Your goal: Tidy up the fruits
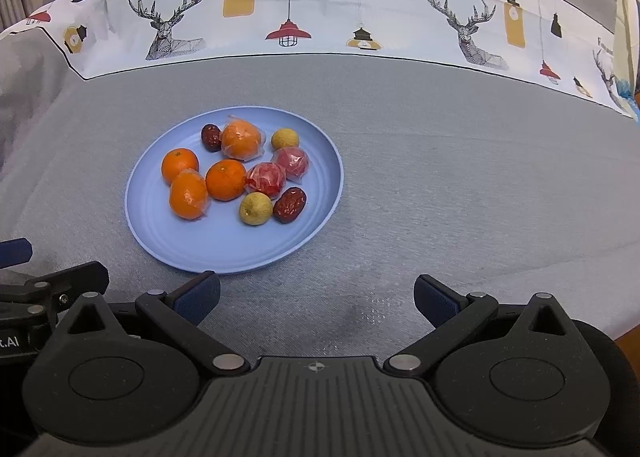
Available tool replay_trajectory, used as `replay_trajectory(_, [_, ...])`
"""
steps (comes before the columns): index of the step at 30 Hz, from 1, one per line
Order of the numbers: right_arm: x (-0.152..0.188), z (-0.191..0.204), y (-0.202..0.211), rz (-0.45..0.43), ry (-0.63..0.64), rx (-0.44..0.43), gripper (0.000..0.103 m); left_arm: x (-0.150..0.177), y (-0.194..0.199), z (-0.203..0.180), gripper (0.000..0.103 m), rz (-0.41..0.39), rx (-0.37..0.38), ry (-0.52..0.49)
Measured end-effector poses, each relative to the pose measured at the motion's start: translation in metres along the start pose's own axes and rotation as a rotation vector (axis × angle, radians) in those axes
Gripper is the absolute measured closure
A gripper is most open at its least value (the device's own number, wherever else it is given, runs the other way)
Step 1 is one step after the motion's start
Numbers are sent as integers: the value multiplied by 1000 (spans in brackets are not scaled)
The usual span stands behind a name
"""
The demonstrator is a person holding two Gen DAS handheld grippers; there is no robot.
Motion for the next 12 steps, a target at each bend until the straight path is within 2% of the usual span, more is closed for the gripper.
replay_trajectory(9, [-2,-1,2,-17,-18,-15,1,0,0,-2,1,-12,9,-4])
replay_trajectory(12, [-4,-4,7,-40,-39,-22,1,-6,14,-6,1,-32,19,-37])
Point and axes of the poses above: each gripper's, at about its wrist camera, not at the fingertips, and y roughly against the way its jaws point, z to its left, x to its underside, the point moved 7 cm from there along -y, roughly the way its jaws point, and after that the axes turned 9 degrees about z, right-handed, at the moved point
